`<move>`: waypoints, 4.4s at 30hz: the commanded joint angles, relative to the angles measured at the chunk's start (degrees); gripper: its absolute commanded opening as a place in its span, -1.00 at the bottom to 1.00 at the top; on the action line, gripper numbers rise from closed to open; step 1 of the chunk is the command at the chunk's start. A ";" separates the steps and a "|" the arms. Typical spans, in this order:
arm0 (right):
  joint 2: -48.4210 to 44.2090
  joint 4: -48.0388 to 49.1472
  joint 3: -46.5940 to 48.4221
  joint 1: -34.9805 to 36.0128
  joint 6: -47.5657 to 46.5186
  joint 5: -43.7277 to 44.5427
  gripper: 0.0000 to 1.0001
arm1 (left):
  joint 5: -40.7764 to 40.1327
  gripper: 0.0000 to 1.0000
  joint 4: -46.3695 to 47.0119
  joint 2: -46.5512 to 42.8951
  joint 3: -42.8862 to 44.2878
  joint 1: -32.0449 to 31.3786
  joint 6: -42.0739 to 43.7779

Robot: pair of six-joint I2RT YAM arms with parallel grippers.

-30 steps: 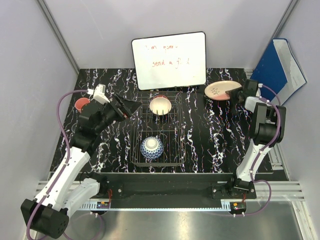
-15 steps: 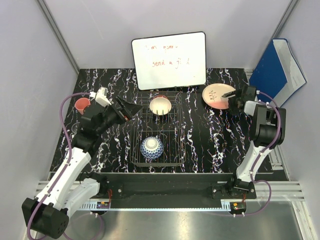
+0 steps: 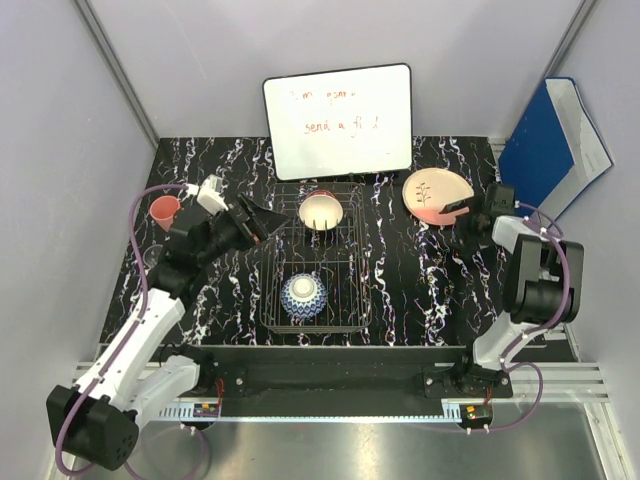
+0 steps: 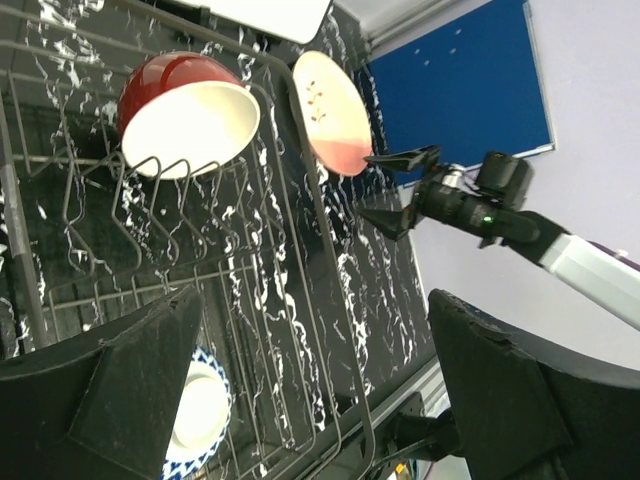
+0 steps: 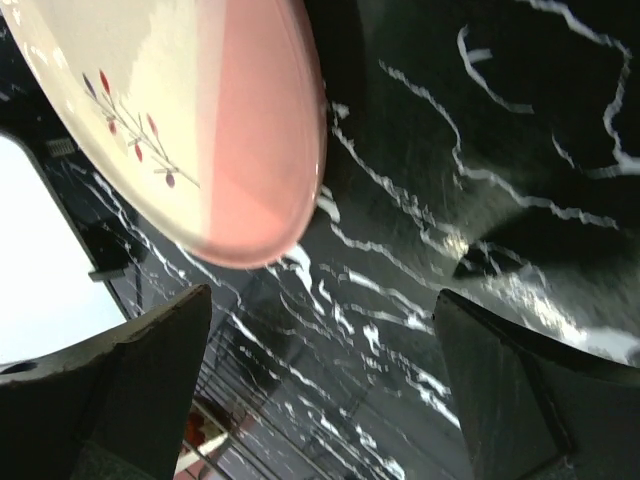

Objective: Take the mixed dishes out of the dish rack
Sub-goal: Place the plate at the center of the board, then pick up the bowl from the dish rack.

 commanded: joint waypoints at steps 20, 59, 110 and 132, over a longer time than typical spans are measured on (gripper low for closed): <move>-40.29 -0.89 -7.62 35.04 -21.40 8.05 0.86 | -14.35 0.96 -14.45 28.89 25.16 -5.52 17.24; -41.35 1.05 -13.78 36.89 -27.12 8.67 0.85 | -20.25 0.60 -7.95 53.69 39.94 -13.26 67.96; -41.18 -3.95 -5.79 36.89 -27.12 11.39 0.86 | -37.76 -1.00 -41.60 47.41 71.88 -15.64 37.69; -33.18 -25.23 18.39 37.85 -24.66 16.14 0.82 | -18.94 -1.00 -57.96 51.76 77.12 -22.84 19.00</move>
